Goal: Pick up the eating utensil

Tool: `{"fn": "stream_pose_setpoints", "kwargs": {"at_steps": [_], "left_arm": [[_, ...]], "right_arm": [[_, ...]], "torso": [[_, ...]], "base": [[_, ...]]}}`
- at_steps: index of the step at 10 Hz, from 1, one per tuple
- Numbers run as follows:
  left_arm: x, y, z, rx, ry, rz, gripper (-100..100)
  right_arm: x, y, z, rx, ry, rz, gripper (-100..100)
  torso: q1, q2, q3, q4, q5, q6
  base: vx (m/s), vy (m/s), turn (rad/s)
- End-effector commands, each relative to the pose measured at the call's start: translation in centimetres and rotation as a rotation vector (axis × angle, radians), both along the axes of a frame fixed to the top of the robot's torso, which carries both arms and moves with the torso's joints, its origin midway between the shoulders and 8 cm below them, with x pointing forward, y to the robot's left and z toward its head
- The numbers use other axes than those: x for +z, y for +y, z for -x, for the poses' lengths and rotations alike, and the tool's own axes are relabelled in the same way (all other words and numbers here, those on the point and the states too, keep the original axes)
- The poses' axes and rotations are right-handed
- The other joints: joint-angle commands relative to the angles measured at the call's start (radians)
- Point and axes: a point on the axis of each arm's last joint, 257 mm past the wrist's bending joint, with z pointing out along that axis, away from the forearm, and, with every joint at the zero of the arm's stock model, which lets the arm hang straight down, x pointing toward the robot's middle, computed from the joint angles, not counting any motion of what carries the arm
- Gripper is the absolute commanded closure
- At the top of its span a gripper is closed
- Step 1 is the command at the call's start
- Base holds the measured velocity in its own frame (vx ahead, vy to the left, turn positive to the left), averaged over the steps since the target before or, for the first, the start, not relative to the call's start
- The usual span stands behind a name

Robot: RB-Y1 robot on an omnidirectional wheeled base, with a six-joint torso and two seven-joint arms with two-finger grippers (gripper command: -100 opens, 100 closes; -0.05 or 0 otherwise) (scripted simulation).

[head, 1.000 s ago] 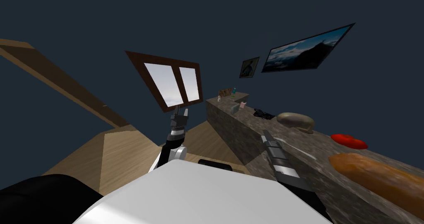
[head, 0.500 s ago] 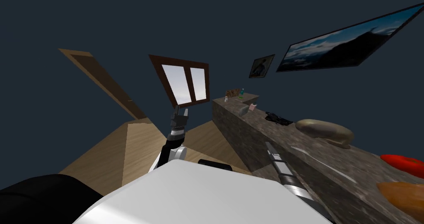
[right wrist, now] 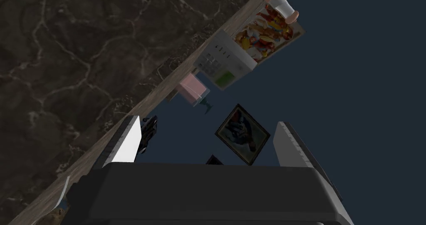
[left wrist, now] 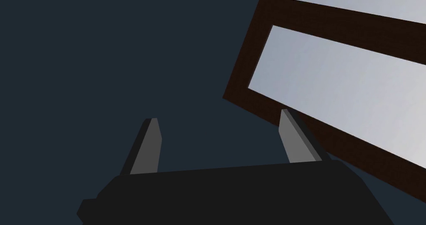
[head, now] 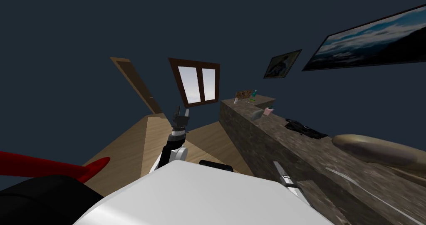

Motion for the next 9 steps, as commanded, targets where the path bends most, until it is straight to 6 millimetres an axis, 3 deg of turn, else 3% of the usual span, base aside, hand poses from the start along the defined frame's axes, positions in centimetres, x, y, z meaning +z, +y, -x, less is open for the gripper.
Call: {"fn": "stream_pose_setpoints", "kwargs": {"at_steps": [1, 2, 3, 4, 6, 7, 9], "left_arm": [[0.0, 0.0, 0.0, 0.000, 0.000, 0.000, 0], [0.0, 0.0, 0.0, 0.000, 0.000, 0.000, 0], [0.0, 0.0, 0.0, 0.000, 0.000, 0.000, 0], [0.0, 0.0, 0.0, 0.000, 0.000, 0.000, 0], [0.0, 0.0, 0.0, 0.000, 0.000, 0.000, 0], [0.0, 0.0, 0.0, 0.000, 0.000, 0.000, 0], [0.0, 0.0, 0.0, 0.000, 0.000, 0.000, 0]], "right_arm": [[-1.9, -1.0, 2.7, -0.021, 0.090, 0.031, -100], [-2.3, -1.1, 3.7, -0.029, 0.112, 0.031, -100], [-3.9, -1.9, 6.3, -0.043, 0.187, 0.056, -100], [-4.1, -2.0, 6.9, -0.048, 0.201, 0.055, -100], [-6.9, -3.4, 12.9, -0.071, 0.359, 0.103, -100], [-7.1, -3.4, 14.0, -0.078, 0.381, 0.103, -100], [-9.0, -4.3, 20.1, -0.085, 0.531, 0.147, -100]], "torso": [[0.000, 0.000, 0.000, 0.000, 0.000, 0.000], [-0.001, 0.000, 0.000, 0.000, 0.000, -0.001], [-0.002, 0.000, 0.000, 0.000, 0.000, 0.000], [-0.003, -0.001, 0.000, 0.000, -0.001, -0.001], [-0.003, -0.001, 0.000, 0.000, -0.001, 0.000], [-0.004, -0.002, -0.001, 0.000, -0.001, -0.001], [-0.005, -0.001, -0.001, 0.000, -0.001, -0.001]], "base": [[0.026, 0.039, 0.292], [0.026, 0.020, 0.143], [0.028, 0.015, 0.296], [0.025, 0.006, 0.138], [0.043, 0.003, 0.336], [0.042, -0.019, 0.193], [0.041, -0.035, 0.394]]}}
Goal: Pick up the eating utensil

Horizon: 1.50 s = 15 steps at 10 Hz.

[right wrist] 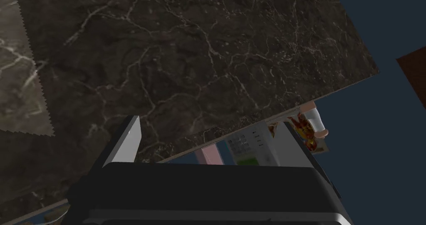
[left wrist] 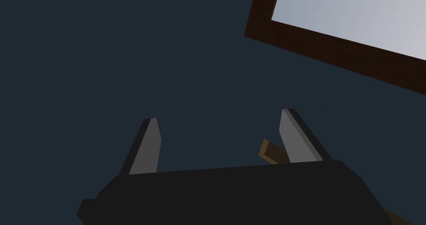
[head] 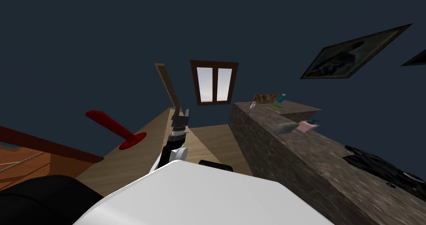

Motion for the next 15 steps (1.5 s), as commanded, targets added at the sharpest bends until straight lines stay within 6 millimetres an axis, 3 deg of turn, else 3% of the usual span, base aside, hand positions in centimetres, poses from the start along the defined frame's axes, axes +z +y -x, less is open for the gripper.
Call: {"fn": "stream_pose_setpoints", "kwargs": {"at_steps": [1, 2, 3, 5, 6, 7, 8, 9, 10, 13, 15], "left_arm": [[0.0, 0.0, 0.0, 0.000, 0.000, 0.000, 0], [0.0, 0.0, 0.0, 0.000, 0.000, 0.000, 0], [0.0, 0.0, 0.0, 0.000, 0.000, 0.000, 0], [0.0, 0.0, 0.0, 0.000, 0.000, 0.000, 0], [0.0, 0.0, 0.0, 0.000, 0.000, 0.000, 0], [0.0, 0.0, 0.0, 0.000, 0.000, 0.000, 0], [0.0, 0.0, 0.0, 0.000, 0.000, 0.000, 0], [0.0, 0.0, 0.0, 0.000, 0.000, 0.000, 0], [0.0, 0.0, 0.0, 0.000, 0.000, 0.000, 0], [0.0, 0.0, 0.0, 0.000, 0.000, 0.000, 0], [0.0, 0.0, 0.0, 0.000, 0.000, 0.000, 0]], "right_arm": [[-0.5, -0.5, 2.9, -0.009, 0.072, 0.013, -100], [-1.1, -0.7, 5.7, -0.006, 0.141, 0.029, -100], [-1.0, -0.7, 6.6, -0.011, 0.157, 0.028, -100], [-1.4, -0.7, 13.2, 0.001, 0.308, 0.053, -100], [-1.4, -0.7, 13.8, -0.004, 0.319, 0.052, -100], [-1.2, -0.5, 17.1, 0.006, 0.394, 0.059, -100], [-1.2, -0.5, 17.1, 0.006, 0.394, 0.059, -100], [-1.0, -0.3, 20.1, 0.020, 0.461, 0.064, -100], [-0.9, -0.2, 20.3, 0.019, 0.465, 0.063, -100], [0.7, 1.1, 28.4, 0.074, 0.648, 0.062, -100], [2.0, 2.1, 32.5, 0.119, 0.741, 0.053, -100]], "torso": [[0.000, 0.000, 0.000, 0.000, 0.000, 0.000], [0.000, 0.000, 0.000, 0.000, 0.000, 0.001], [0.000, -0.001, 0.000, 0.000, 0.000, 0.000], [-0.001, 0.000, 0.000, 0.000, 0.000, 0.000], [-0.003, 0.000, 0.000, 0.000, -0.001, 0.000], [-0.003, 0.000, 0.000, 0.000, -0.001, 0.001], [-0.003, 0.000, 0.000, 0.000, -0.001, 0.000], [-0.001, 0.000, 0.000, 0.000, -0.001, 0.001], [-0.002, 0.001, 0.000, 0.000, -0.001, 0.000], [-0.007, 0.002, 0.001, 0.000, -0.001, 0.000], [-0.010, 0.001, 0.001, 0.000, -0.003, 0.000]], "base": [[0.039, -0.056, 0.108], [0.050, -0.057, 0.231], [0.033, -0.051, 0.155], [0.036, -0.080, 0.382], [0.026, -0.108, 0.130], [0.032, -0.087, 0.197], [0.017, -0.072, 0.151], [0.014, -0.089, 0.280], [0.013, -0.080, 0.124], [-0.003, -0.158, 0.313], [0.002, -0.211, 0.344]]}}
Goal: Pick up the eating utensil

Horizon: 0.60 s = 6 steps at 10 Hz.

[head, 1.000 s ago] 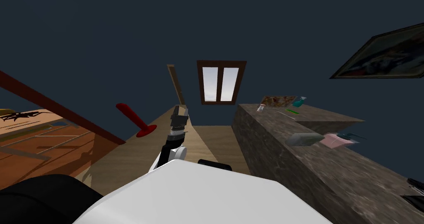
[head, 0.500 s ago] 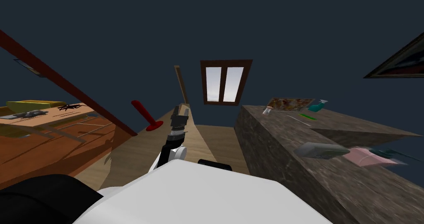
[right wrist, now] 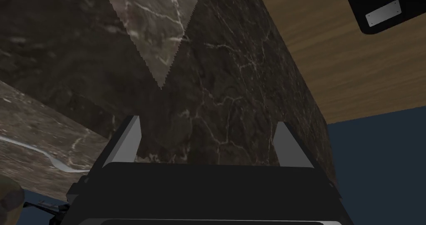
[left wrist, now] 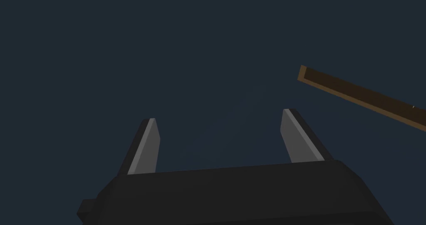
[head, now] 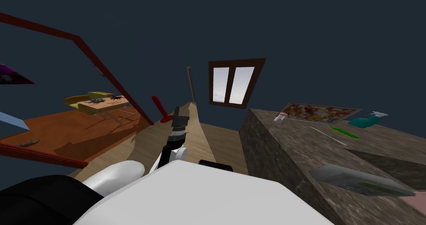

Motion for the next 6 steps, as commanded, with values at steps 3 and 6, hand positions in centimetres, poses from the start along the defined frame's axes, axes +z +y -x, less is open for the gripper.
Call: {"fn": "stream_pose_setpoints", "kwargs": {"at_steps": [3, 6], "left_arm": [[0.0, 0.0, 0.0, 0.000, 0.000, 0.000, 0], [0.0, 0.0, 0.0, 0.000, 0.000, 0.000, 0]], "right_arm": [[1.5, 1.1, 4.0, 0.050, 0.105, -0.028, -100], [3.1, 2.3, 7.5, 0.115, 0.190, -0.068, -100]], "torso": [[0.000, 0.002, 0.001, 0.000, 0.000, 0.000], [-0.002, 0.001, 0.001, 0.000, -0.001, 0.000]], "base": [[-0.043, -0.208, 0.193], [-0.046, -0.236, 0.244]]}}
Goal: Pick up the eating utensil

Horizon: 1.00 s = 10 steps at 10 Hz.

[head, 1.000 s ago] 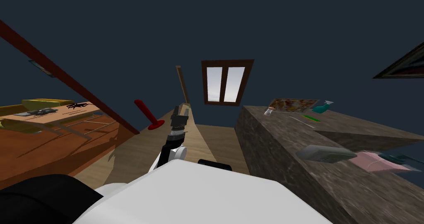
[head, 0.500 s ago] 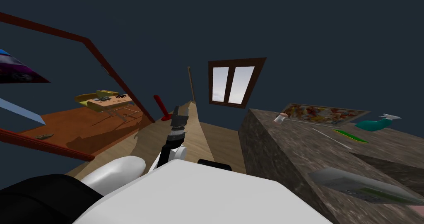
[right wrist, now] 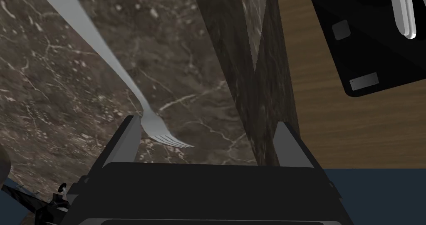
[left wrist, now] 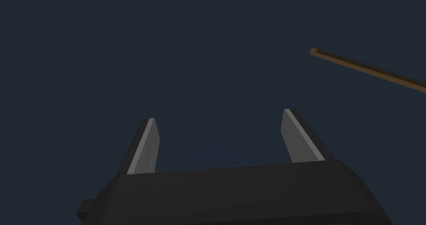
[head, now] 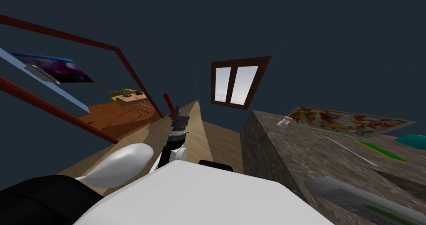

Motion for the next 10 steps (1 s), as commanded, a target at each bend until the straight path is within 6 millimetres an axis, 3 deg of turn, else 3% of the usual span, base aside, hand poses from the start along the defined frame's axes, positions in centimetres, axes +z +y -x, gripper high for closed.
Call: {"fn": "stream_pose_setpoints", "kwargs": {"at_steps": [1, 2, 3, 4, 6, 7, 9, 10], "left_arm": [[0.0, 0.0, 0.0, 0.000, 0.000, 0.000, 0], [0.0, 0.0, 0.0, 0.000, 0.000, 0.000, 0], [0.0, 0.0, 0.0, 0.000, 0.000, 0.000, 0], [0.0, 0.0, 0.0, 0.000, 0.000, 0.000, 0], [0.0, 0.0, 0.0, 0.000, 0.000, 0.001, 0], [0.0, 0.0, 0.0, 0.000, 0.000, 0.001, 0], [0.0, 0.0, 0.0, 0.000, 0.000, 0.001, 0], [0.0, 0.0, 0.0, 0.000, 0.000, 0.001, 0]], "right_arm": [[0.4, 0.4, 0.8, 0.022, 0.018, -0.014, -100], [0.3, 0.3, 0.4, 0.013, 0.012, -0.009, -100], [0.3, 0.3, 0.5, 0.016, 0.013, -0.009, 0], [-0.1, -1.4, 0.0, 0.051, 0.015, -0.015, -100], [-0.1, -1.3, 0.0, 0.021, 0.008, -0.019, -100], [-0.4, -3.0, -0.5, 0.067, 0.015, -0.022, -100], [-0.5, -2.9, -0.5, 0.026, 0.005, -0.026, -100], [-0.8, -4.7, -1.1, 0.076, 0.014, -0.027, -100]], "torso": [[0.000, 0.000, 0.000, 0.000, 0.000, 0.000], [0.002, 0.000, 0.000, 0.000, 0.000, 0.000], [0.009, -0.002, -0.001, 0.000, 0.002, 0.001], [0.014, -0.004, -0.002, -0.001, 0.003, 0.001], [0.022, -0.003, -0.001, 0.000, 0.005, 0.001], [0.021, -0.004, -0.002, -0.001, 0.005, 0.001], [0.023, -0.003, -0.002, -0.001, 0.005, 0.001], [0.021, -0.004, -0.002, -0.001, 0.005, 0.001]], "base": [[-0.076, -0.199, 0.092], [-0.035, -0.085, 0.029], [-0.006, -0.018, 0.002], [-0.032, 0.057, 0.008], [-0.025, 0.062, -0.005], [-0.022, 0.070, 0.004], [-0.022, 0.061, -0.001], [-0.024, 0.072, 0.005]]}}
